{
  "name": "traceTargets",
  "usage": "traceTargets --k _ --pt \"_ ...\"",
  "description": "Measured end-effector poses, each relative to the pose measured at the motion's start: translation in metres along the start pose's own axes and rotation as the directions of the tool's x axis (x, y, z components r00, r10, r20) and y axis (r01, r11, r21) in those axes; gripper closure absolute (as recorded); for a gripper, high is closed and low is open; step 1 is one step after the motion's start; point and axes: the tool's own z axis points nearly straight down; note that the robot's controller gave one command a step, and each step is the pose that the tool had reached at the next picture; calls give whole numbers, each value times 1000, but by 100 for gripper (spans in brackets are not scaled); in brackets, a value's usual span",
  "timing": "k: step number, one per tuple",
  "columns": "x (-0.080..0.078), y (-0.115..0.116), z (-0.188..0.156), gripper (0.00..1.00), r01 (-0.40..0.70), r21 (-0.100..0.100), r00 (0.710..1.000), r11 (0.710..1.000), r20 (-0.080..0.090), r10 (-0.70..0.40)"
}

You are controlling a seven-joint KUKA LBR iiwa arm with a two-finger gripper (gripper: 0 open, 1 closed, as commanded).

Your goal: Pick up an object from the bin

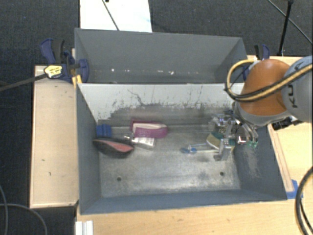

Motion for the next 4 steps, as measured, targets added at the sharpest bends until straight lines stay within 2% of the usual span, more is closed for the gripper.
traceTargets --k 1,2,3,4 --pt "-2 -26 31 0 6 2 1000 1000 0 -6" --pt "-3 -26 30 0 6 2 1000 1000 3 -6" --pt "-3 -26 30 100 6 2 1000 1000 2 -6" --pt "-6 -26 -52 100 6 4 1000 1000 9 -6"
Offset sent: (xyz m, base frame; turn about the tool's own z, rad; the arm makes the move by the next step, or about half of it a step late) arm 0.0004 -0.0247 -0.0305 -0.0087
